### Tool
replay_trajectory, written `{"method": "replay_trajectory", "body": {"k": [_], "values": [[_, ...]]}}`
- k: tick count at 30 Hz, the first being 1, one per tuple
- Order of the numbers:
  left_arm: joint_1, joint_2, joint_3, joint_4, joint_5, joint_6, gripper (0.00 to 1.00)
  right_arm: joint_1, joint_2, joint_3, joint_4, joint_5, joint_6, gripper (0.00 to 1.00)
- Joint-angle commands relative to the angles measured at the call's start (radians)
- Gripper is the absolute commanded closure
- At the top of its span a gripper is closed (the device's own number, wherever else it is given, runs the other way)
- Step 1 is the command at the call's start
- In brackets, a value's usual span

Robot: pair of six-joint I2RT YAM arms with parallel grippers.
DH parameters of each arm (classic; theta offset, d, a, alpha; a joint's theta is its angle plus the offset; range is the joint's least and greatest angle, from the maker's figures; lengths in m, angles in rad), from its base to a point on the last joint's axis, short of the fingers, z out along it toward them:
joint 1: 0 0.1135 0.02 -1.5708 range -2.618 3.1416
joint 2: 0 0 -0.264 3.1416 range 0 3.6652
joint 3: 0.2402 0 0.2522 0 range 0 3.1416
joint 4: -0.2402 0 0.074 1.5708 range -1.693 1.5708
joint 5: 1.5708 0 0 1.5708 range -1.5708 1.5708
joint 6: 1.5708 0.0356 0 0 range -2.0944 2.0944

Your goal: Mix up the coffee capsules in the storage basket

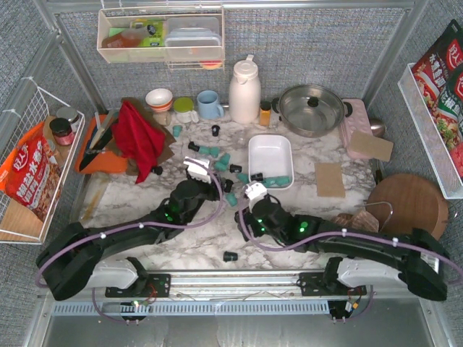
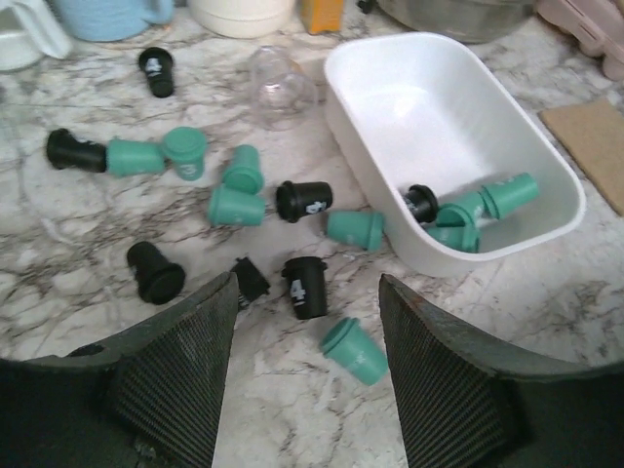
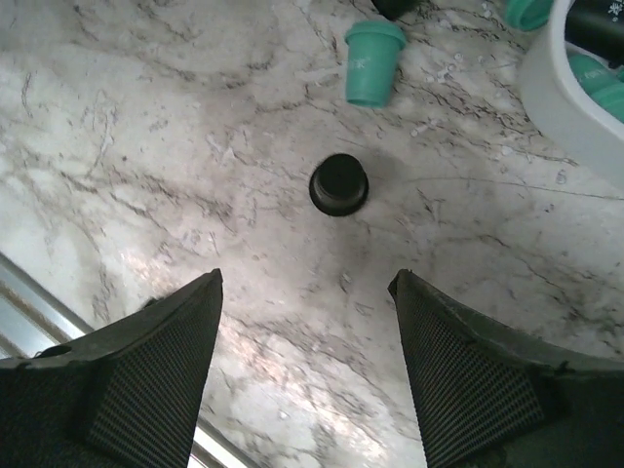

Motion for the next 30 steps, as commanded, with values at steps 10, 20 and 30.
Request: {"method": "replay_trajectory", "body": {"k": [10, 20, 30], "values": [[0.001, -0.219, -0.218, 0.145, -0.269, 0.003, 0.27, 0.273, 0.383, 0.257, -0.210, 0.296, 0.459, 0.21], [0.001, -0.365, -0.320, 0.192, -0.343, -0.004, 0.23, 0.329, 0.528, 0.295, -0.290, 0.121, 0.583, 0.23], [0.001, -0.407, -0.343, 0.208, -0.348, -0.006, 0.21, 0.346, 0.568, 0.327, -0.317, 0.124, 0.581, 0.34]]}}
